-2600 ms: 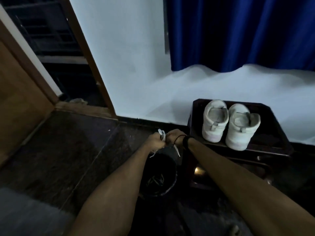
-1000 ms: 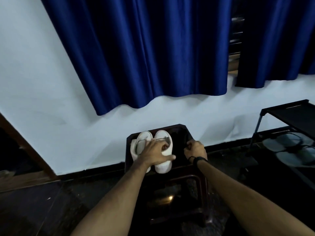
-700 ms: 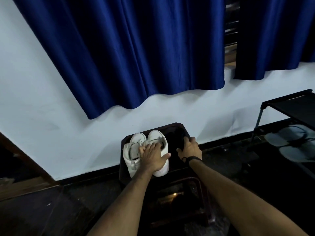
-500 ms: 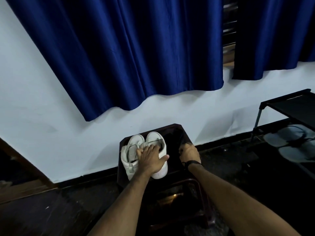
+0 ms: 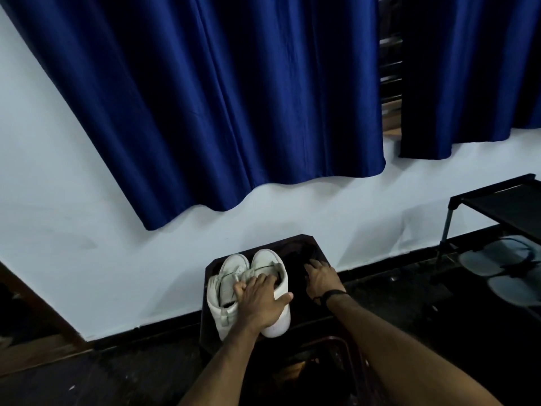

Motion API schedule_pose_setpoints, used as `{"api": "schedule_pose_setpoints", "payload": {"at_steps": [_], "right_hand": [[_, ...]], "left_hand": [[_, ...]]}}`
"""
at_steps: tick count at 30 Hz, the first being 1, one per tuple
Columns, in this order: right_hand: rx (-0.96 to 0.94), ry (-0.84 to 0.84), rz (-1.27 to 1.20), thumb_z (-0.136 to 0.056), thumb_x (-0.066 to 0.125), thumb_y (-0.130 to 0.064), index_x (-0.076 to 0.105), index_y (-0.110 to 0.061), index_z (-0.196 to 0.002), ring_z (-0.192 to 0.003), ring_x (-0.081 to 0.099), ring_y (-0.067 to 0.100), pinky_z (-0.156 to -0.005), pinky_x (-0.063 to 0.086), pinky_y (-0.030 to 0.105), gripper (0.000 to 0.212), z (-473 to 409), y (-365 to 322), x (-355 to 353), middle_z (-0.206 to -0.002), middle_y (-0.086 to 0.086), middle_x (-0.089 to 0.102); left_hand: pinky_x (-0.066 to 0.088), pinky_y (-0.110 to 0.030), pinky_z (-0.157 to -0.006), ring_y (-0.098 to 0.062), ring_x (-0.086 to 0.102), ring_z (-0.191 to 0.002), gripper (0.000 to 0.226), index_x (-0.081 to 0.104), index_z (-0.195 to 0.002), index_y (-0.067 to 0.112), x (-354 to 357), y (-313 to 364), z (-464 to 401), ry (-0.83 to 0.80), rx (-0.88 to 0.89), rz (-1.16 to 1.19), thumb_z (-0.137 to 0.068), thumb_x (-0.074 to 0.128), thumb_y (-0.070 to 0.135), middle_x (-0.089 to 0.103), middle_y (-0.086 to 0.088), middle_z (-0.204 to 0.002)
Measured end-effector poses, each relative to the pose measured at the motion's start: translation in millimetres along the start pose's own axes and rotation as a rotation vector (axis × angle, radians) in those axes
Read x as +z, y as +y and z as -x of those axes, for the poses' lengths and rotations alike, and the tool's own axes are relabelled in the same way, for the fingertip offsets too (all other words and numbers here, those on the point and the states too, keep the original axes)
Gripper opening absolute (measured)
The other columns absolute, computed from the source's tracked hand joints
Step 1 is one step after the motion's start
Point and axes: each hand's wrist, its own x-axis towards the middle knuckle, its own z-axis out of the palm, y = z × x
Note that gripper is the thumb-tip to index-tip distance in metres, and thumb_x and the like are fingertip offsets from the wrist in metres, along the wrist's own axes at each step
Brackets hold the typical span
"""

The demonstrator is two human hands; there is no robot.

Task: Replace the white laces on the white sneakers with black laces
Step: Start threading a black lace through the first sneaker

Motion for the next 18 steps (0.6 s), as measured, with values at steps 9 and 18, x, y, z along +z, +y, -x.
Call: {"api": "schedule_pose_setpoints", "payload": {"at_steps": [9,18], "right_hand": [[0.023,0.273,-0.264,-0.077,0.056,-0.021,0.065,-0.009,-0.085,-0.087,0.063,0.033,-0.068,0.047,0.033,0.017,40.7,4.2,-7.6,-0.092,0.010,0.064],[0.297,0.085,-0.318,-0.083,0.069,-0.038,0.032,-0.015,-0.136,-0.108,0.057,0.036,-0.085,0.049,0.040,0.069,8.2,1.3,-16.8,-0.129,0.014,0.032]], "left_hand": [[0.017,-0.041,-0.099,-0.015,0.042,-0.129,0.051,0.051,-0.127,0.034,0.3,0.8,1.2,0.003,-0.006,0.008,-0.089,0.042,0.067,0.054,0.011,-0.130],[0.015,-0.040,-0.097,-0.014,0.042,-0.128,0.050,0.052,-0.126,0.035,2.2,-0.3,-1.3,0.009,-0.006,0.014,-0.088,0.043,0.067,0.055,0.011,-0.127]]}}
